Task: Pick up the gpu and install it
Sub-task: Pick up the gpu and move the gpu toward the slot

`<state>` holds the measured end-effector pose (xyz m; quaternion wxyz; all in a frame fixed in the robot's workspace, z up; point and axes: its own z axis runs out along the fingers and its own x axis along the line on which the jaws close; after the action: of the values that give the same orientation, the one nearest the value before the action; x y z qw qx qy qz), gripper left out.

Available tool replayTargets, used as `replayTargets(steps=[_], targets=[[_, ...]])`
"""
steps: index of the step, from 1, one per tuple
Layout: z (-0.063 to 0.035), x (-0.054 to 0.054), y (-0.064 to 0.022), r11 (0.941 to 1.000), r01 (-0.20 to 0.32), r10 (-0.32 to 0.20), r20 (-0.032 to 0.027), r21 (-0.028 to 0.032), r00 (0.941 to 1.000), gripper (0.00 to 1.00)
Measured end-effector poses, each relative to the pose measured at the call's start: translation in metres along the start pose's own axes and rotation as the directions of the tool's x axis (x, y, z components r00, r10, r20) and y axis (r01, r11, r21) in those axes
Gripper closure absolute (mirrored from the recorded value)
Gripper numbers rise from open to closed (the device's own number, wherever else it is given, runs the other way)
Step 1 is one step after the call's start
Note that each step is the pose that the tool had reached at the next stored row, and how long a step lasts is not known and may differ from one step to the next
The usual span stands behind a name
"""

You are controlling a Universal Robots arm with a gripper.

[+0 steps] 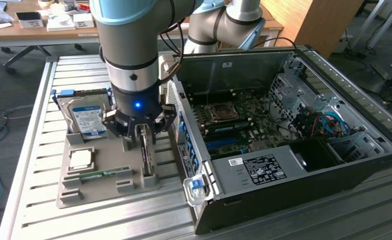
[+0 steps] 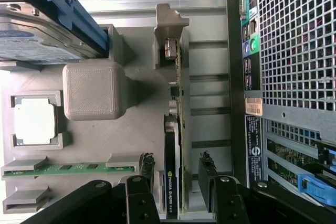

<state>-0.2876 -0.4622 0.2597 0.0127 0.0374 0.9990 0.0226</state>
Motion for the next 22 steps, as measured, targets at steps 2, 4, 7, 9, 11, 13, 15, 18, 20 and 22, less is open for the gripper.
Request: replayTargets(steps=[2,4,7,9,11,13,15,18,20,22], targets=[[0.0026,0.000,-0.0001,1.0000,0.000,0.000,0.0000,0.0000,1.0000,0.53],[0.0050,0.000,-0.0002,1.0000,0.000,0.000,0.0000,0.0000,1.0000,0.53],[0.0078,0.000,-0.0004,1.0000,0.000,0.000,0.0000,0.0000,1.0000,0.53],[0.0084,0.000,-0.0003,1.0000,0.000,0.000,-0.0002,0.0002,1.0000,0.53],[0.0092,0.000,0.0005,1.0000,0.000,0.000,0.0001,0.0000,1.0000,0.53],[0.0099,0.001,0.0016,1.0000,0.000,0.000,0.0001,-0.0001,1.0000,0.53],[0.0105,0.001,0.0030,1.0000,0.000,0.000,0.0000,0.0001,1.0000,0.53],[0.0118,0.002,0.0049,1.0000,0.000,0.000,0.0001,-0.0001,1.0000,0.53],[0.0130,0.003,0.0057,1.0000,0.000,0.000,0.0000,0.0001,1.0000,0.53],[0.0151,0.003,0.0064,1.0000,0.000,0.000,-0.0001,0.0001,1.0000,0.53]])
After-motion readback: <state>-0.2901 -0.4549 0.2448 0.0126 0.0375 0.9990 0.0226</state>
